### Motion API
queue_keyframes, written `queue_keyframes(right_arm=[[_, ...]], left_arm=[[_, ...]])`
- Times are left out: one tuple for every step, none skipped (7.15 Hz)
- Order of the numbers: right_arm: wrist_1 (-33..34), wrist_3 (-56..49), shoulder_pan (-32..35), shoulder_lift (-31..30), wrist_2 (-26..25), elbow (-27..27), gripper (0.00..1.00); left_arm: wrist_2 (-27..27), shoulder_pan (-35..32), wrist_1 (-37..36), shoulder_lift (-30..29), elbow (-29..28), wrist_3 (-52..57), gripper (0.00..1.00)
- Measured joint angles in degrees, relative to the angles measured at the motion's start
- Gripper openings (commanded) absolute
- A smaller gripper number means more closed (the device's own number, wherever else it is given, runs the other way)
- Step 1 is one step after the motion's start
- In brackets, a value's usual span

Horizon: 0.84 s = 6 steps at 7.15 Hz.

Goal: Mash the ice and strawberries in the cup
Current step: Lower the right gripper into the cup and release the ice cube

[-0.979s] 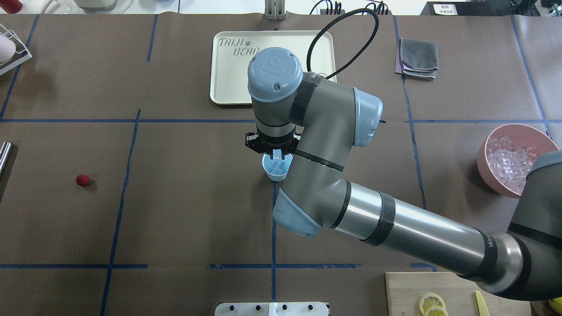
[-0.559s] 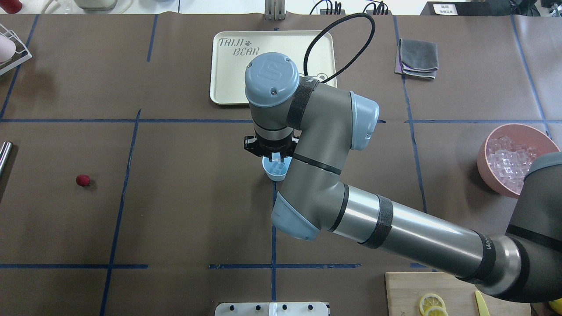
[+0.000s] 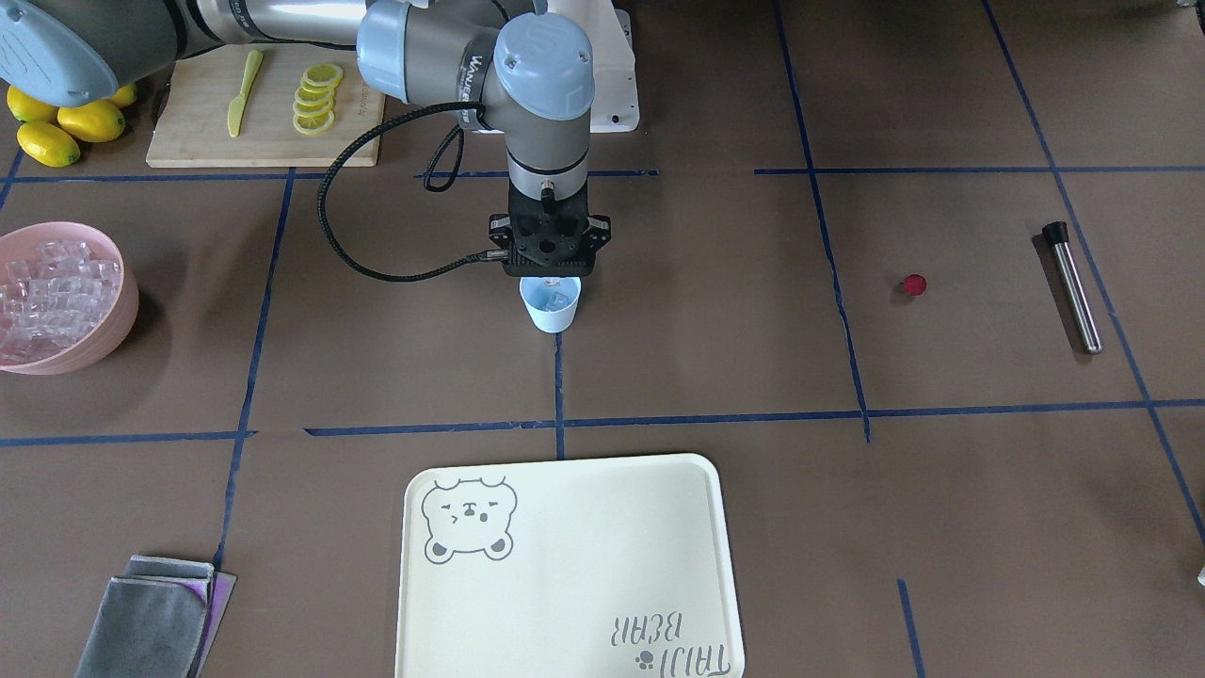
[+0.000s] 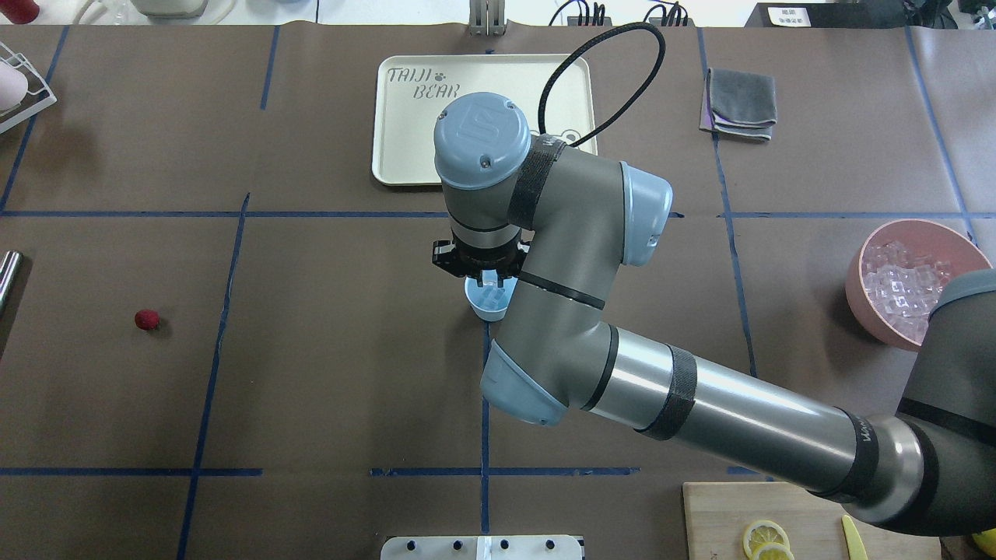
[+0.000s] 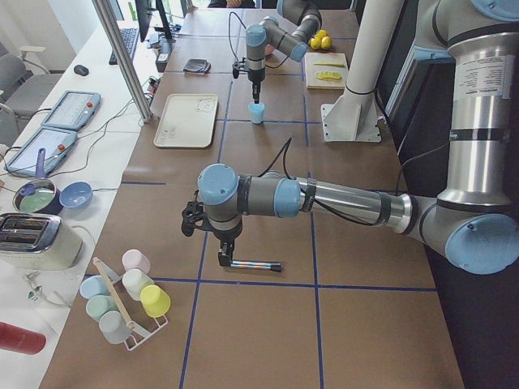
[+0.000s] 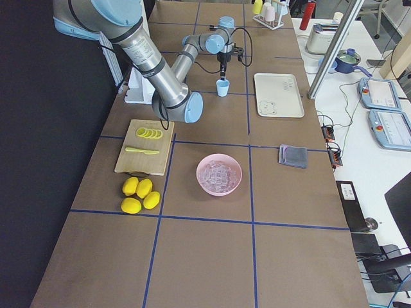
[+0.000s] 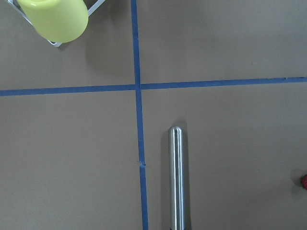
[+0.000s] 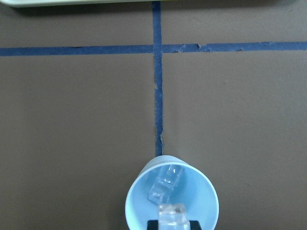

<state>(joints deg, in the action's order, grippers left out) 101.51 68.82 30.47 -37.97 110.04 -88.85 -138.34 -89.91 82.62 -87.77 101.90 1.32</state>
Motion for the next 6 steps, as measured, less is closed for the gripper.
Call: queue_keyframes(right_arm=[[-0.01,0.0,0.02,0.0,0.0,0.0,0.34],[-0.05,-0.02,0.03,0.0,0.0,-0.01,0.59],[-0.07,-0.05,0.03,0.0,0.0,-0.01,0.66],[-0.1,-0.08,0.03,0.0,0.0,-0.01,0.67],[-0.14,-0.08,0.06,0.0,0.0,-0.01,0.67],[-0.16,-0.09,0.09,0.0,0.0,-0.01,0.83]], left_arm=[[0.0,0.0,0.0,0.01,-0.02,0.0,1.0],[0.0,0.0,0.0,0.01,-0.03,0.0,1.0],[0.0,0.0,0.0,0.01,-0.03,0.0,1.0],[0.0,0.0,0.0,0.0,-0.02,0.0,1.0],[0.0,0.0,0.0,-0.02,0.04,0.0,1.0],[0.0,0.0,0.0,-0.02,0.13,0.0,1.0]])
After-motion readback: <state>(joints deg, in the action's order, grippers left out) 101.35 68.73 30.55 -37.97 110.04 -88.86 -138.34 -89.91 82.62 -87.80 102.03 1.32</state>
